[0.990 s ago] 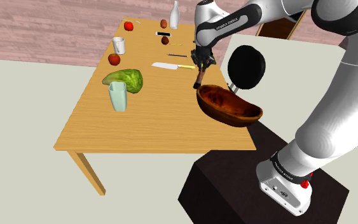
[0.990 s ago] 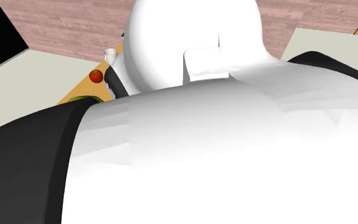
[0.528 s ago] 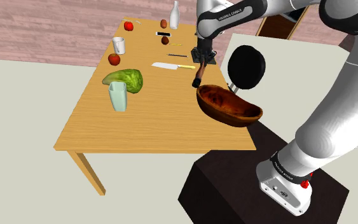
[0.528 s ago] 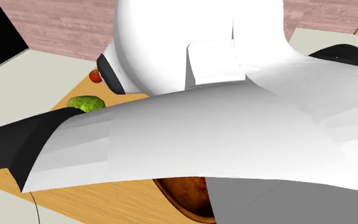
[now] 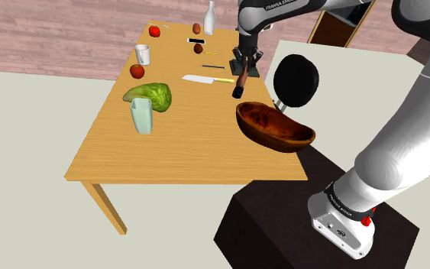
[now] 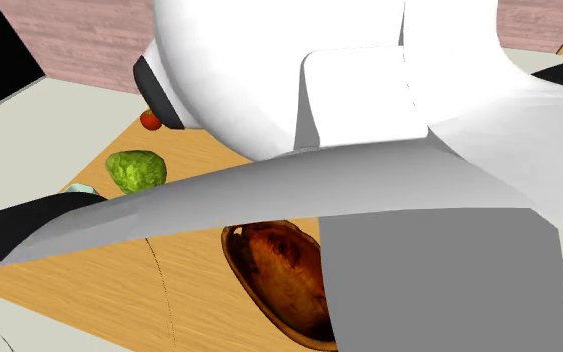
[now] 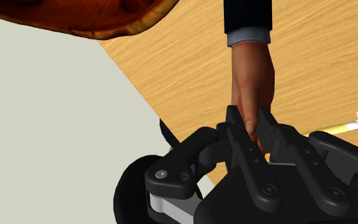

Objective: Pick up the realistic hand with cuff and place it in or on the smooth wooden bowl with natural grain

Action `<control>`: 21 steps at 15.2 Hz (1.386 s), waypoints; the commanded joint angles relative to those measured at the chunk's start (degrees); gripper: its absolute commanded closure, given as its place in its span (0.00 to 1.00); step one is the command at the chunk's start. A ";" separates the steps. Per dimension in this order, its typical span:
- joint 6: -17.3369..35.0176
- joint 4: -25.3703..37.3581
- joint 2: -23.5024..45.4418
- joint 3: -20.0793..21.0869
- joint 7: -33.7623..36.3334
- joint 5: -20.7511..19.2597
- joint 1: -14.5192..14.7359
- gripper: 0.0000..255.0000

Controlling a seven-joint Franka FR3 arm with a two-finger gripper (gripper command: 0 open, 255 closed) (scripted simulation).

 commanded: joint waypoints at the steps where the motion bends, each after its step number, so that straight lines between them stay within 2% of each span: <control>1: -1.17 0.58 -0.68 0.06 -0.49 0.32 -0.08 1.00; 19: -13.07 10.51 -3.12 0.52 -3.79 2.01 0.19 1.00; 21: -11.59 4.18 -8.20 0.60 -3.99 3.08 -0.43 1.00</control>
